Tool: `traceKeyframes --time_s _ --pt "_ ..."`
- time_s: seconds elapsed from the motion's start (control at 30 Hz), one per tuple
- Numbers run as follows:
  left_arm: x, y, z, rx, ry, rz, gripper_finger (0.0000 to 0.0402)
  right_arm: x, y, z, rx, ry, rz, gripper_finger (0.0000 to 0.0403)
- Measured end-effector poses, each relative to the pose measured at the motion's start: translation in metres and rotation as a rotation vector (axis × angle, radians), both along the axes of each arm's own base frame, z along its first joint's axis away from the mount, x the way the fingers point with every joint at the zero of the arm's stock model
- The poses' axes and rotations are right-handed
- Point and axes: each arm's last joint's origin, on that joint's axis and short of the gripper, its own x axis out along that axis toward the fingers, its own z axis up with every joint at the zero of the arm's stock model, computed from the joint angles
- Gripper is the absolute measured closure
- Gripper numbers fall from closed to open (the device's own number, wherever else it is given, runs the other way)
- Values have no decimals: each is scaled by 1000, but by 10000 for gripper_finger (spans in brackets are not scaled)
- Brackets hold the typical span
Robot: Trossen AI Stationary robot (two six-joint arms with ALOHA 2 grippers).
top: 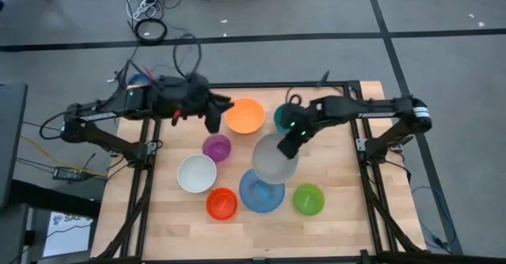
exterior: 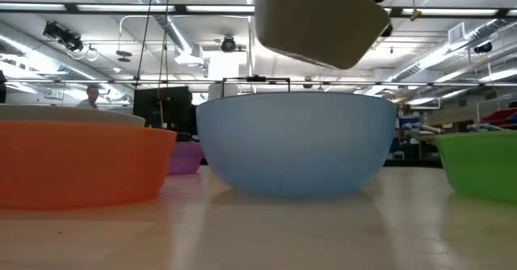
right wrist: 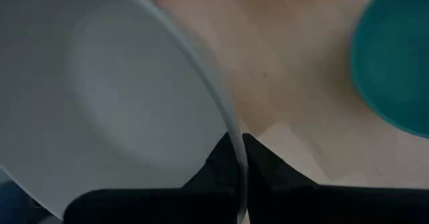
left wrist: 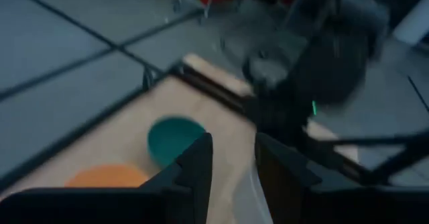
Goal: Nest bowls inside each other
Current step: Stack the gray bowl on top of the blue bowl
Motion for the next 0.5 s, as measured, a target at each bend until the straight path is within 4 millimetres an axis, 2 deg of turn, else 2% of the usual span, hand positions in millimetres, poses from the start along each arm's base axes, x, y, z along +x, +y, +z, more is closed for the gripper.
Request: traceKeyframes --time_s 0.23,0.37,0.5 --pt "-14 7 34 75 -91 63 280 35 17 -34 17 110 147 402" --pt "-17 8 40 98 -104 69 280 42 27 -46 48 141 218 397" --pt "-17 9 39 97 -85 70 280 43 31 -46 69 125 249 363"
